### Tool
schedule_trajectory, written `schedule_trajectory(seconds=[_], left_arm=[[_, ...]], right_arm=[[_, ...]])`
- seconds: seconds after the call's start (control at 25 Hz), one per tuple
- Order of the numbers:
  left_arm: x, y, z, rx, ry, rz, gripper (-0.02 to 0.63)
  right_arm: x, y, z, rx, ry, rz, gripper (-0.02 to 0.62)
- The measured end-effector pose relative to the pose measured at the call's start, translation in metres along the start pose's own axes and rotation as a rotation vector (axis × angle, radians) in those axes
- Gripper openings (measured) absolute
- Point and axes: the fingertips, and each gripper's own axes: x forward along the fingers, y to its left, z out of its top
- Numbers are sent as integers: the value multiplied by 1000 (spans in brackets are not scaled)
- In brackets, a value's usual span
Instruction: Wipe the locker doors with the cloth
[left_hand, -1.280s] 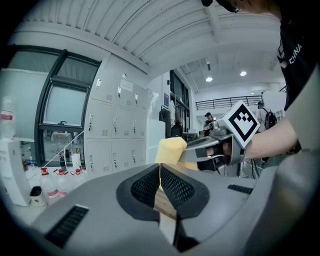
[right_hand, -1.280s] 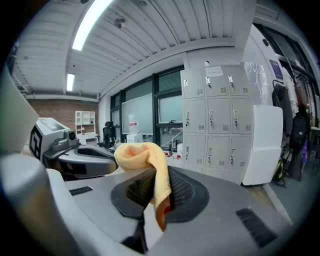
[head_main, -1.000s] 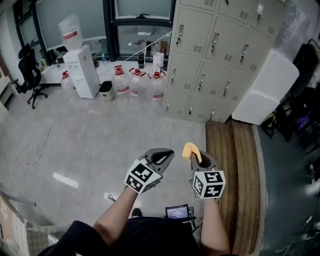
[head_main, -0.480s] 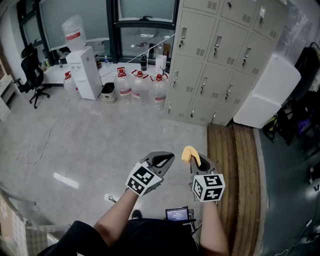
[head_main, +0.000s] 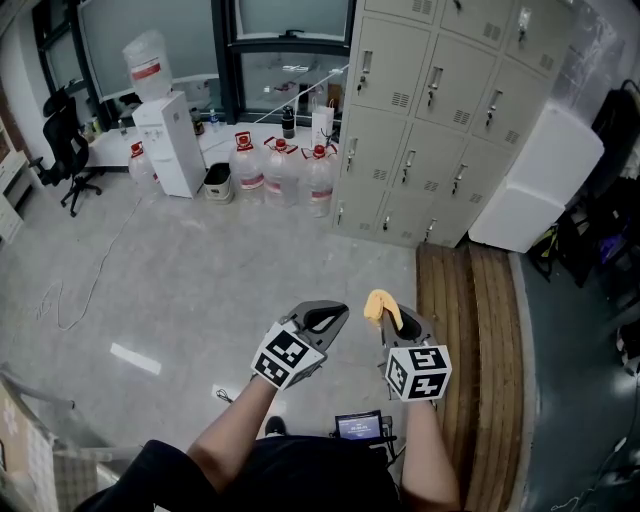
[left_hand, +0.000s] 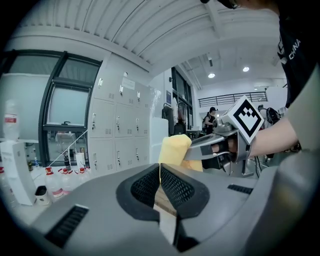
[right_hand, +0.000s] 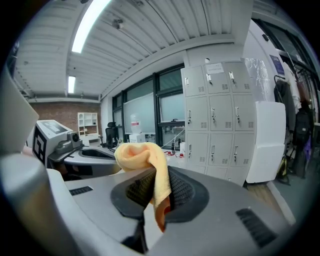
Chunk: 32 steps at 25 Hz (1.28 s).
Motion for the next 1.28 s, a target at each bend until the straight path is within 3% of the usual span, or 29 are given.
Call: schedule_trajectory(seconds=[0.72,0.96,1.28], left_arm=[[104,-41,6,21,47,62,23],[135,2,0,0,51,66,22],[174,108,13,-19,39,26,21]], right_arm=[[0,-115,-7,-22,8,68,63],[44,-136,-4,-17,25,65,63],[133,-156,33,0,44,-2,63]])
